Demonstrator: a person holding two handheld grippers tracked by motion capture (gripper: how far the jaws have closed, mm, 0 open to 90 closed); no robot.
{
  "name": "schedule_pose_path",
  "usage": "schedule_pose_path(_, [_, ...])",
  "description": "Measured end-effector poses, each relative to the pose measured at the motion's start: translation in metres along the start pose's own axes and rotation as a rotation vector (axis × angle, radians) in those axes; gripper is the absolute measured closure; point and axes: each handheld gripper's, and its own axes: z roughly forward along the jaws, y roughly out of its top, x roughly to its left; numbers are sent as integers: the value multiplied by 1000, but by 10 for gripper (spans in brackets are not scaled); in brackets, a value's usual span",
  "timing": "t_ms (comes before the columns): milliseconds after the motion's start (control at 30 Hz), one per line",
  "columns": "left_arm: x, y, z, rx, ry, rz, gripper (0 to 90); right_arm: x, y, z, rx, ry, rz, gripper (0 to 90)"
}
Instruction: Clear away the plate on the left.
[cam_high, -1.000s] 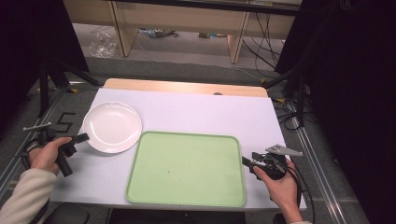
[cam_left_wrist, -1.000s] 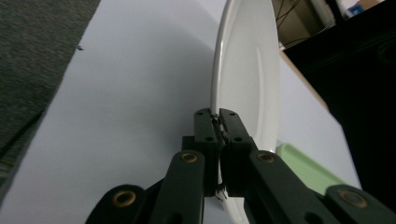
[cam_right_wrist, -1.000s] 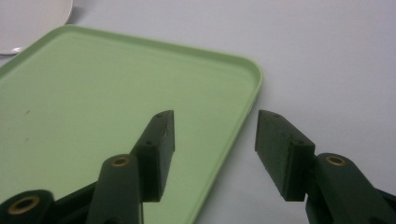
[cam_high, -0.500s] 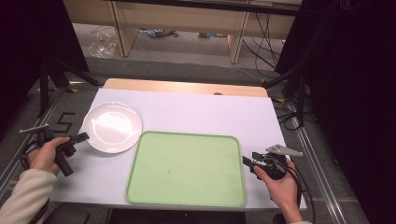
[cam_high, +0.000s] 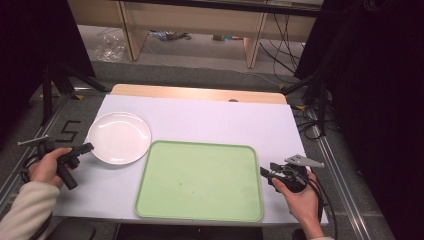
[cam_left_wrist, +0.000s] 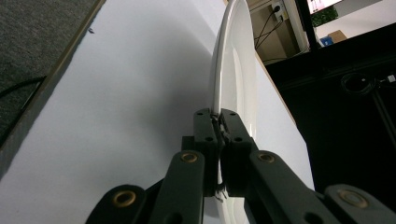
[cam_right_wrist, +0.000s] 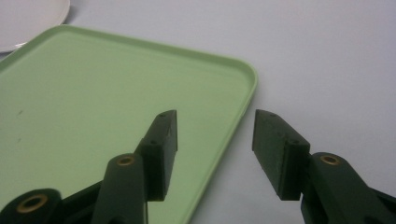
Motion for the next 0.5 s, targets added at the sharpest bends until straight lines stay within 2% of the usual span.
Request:
schedule_pose_path(67, [0, 0, -1, -6, 17, -20, 865, 0, 0, 0, 0, -1, -1, 513])
schedule_pose_path(100, [2, 0, -1, -13, -11, -24, 865, 0, 0, 0, -2, -1, -3, 514])
schedule_pose_path(133, [4, 0, -1, -15, -17, -26, 865, -1, 0, -1, -2, 14, -6, 514])
schedule_pose_path(200, [5, 0, -1, -18, -14, -45, 864, -1, 0, -2, 3, 14, -1, 515])
schedule_pose_path(400, [7, 0, -1, -6, -19, -56, 864, -1, 0, -2, 6, 11, 3, 517])
schedule_pose_path(500, [7, 0, -1, -16, -24, -69, 864, -1, 0, -3, 8, 7, 2, 518])
